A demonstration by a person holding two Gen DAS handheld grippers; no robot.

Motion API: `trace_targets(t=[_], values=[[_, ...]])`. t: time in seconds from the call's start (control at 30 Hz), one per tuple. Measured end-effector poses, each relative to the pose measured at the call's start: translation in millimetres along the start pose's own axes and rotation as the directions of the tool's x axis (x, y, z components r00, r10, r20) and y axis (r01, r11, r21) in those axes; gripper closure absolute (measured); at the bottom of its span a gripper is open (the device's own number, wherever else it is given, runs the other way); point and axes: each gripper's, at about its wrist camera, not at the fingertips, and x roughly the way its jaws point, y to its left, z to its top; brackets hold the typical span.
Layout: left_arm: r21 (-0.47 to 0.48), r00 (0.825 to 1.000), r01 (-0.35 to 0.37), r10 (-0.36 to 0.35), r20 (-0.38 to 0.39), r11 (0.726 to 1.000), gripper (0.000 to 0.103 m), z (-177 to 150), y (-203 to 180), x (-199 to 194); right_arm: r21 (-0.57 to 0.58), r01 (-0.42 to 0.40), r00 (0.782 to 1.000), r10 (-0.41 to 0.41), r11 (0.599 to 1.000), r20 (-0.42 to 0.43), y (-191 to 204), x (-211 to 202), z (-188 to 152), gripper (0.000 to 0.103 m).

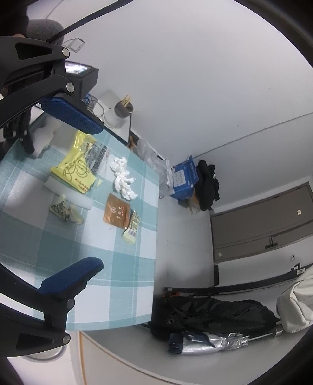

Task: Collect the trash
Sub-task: 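Lower the left tool onto the white foam piece and grasp it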

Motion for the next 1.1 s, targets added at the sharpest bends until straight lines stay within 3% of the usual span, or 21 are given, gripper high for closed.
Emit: trace_targets(t=[0.3, 0.47, 0.53, 1.1], values=[[0.082, 0.994, -0.107, 0.108, -0.012, 0.991, 0.001, -2.4, -15.0, 7.2, 0.015, 0.001, 1.000, -0.001, 1.000, -0.018, -5.5, -1.6, -2.0, 0.000], [0.071, 0.995, -0.103, 0.104, -0.008, 0.992, 0.007, 0.4, -12.7, 6.1, 0.051, 0.010, 0.999, -0.008, 0.999, -0.033, -13.2, -1.2, -3.1, 0.000], [0.074, 0.995, -0.101, 0.101, 0.003, 0.992, 0.015, 0.8, -13.5, 3.9, 0.069, 0.018, 0.999, -0.015, 0.997, -0.035, -16.8, -1.0, -3.4, 0.000], [-0.016, 0.999, 0.035, -0.035, 0.037, 0.999, 0.016, 14.6, -3.3, -8.3, 0.144, 0.085, 0.994, -0.073, 0.986, -0.087, -36.5, 6.5, -10.0, 0.000]])
